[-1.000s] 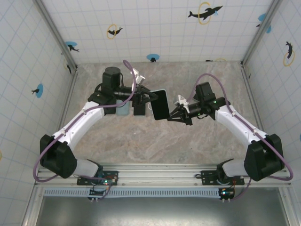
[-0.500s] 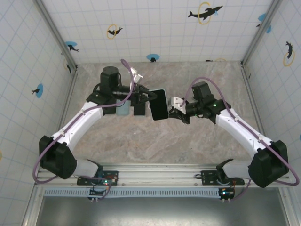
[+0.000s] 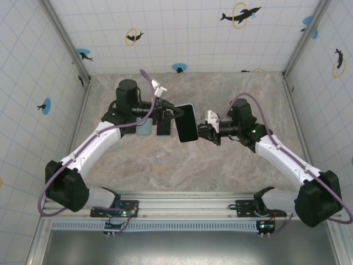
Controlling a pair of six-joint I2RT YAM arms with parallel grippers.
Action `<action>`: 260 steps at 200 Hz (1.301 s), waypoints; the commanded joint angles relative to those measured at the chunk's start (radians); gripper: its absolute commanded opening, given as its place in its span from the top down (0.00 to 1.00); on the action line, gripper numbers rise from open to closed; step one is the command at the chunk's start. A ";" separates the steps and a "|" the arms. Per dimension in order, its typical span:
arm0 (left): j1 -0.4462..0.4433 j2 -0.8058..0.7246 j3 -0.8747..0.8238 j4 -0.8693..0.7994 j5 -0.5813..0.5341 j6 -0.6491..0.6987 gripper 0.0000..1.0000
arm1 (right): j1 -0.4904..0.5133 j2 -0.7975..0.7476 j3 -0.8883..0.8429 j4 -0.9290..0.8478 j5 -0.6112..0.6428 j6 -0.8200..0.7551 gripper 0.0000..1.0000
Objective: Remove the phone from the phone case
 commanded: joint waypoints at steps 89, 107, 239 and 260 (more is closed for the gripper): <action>-0.010 -0.045 -0.129 0.414 -0.340 -0.563 1.00 | -0.049 -0.020 -0.235 0.860 -0.182 1.013 0.68; -0.010 -0.041 -0.138 0.427 -0.390 -0.631 1.00 | -0.043 -0.018 -0.290 1.012 -0.127 1.200 0.67; -0.018 0.052 -0.169 0.520 -0.461 -0.819 0.96 | -0.007 0.049 -0.419 1.470 0.091 1.762 0.91; -0.019 0.060 -0.175 0.522 -0.491 -0.840 0.87 | -0.009 0.054 -0.423 1.483 0.110 1.790 0.96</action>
